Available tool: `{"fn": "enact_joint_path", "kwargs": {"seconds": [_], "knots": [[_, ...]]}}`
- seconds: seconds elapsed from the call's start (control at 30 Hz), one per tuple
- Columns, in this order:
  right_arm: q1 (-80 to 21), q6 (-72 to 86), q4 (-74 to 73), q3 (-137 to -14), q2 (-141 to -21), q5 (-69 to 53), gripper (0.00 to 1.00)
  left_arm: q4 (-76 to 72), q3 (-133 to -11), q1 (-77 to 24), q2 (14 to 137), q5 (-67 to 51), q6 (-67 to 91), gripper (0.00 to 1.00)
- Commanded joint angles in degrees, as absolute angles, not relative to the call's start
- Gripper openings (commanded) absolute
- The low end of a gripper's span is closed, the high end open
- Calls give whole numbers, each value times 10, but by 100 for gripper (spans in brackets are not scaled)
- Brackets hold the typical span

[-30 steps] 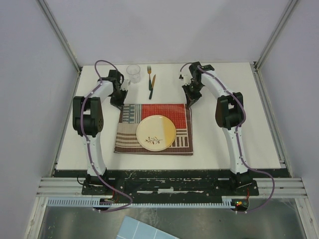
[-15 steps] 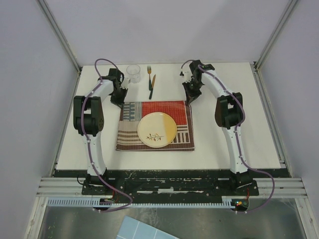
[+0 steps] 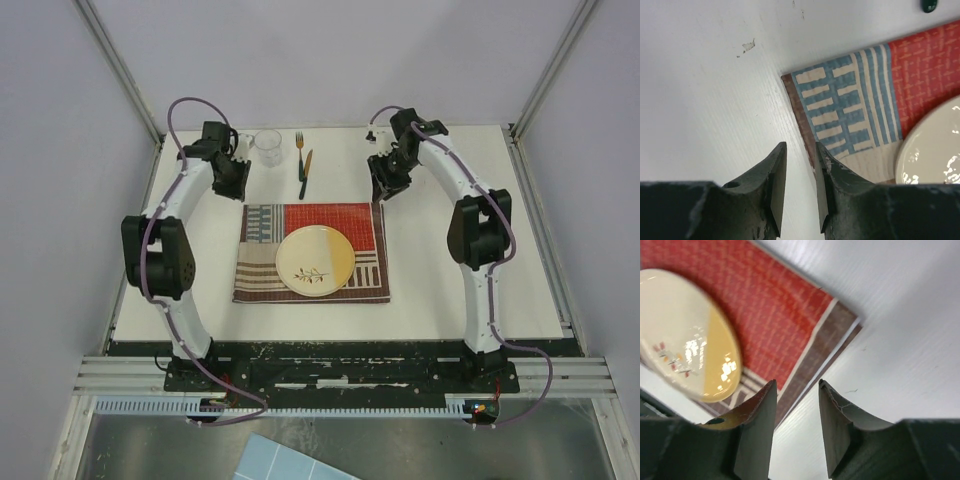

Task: Set the dinner table for one person
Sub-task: Move the napkin to the center of the board, then adjust the plate on the napkin.

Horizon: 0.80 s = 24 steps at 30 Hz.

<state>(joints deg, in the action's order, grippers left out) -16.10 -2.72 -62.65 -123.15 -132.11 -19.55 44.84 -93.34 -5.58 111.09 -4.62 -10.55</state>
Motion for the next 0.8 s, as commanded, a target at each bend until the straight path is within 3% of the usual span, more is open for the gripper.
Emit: {"fn": "enact_joint_path", "kwargs": {"seconds": [0.0, 0.3, 0.77], "knots": [[-161, -14, -646, -1182, -1257, -293, 47, 450, -905, -65, 1032, -61, -106, 36], [-176, 4, -661, -1168, -1308, -350, 47, 430, -845, -125, 1057, -66, -79, 35], [-238, 1, -665, -1178, -1374, -350, 47, 392, -844, -198, 1127, -50, -66, 34]]}}
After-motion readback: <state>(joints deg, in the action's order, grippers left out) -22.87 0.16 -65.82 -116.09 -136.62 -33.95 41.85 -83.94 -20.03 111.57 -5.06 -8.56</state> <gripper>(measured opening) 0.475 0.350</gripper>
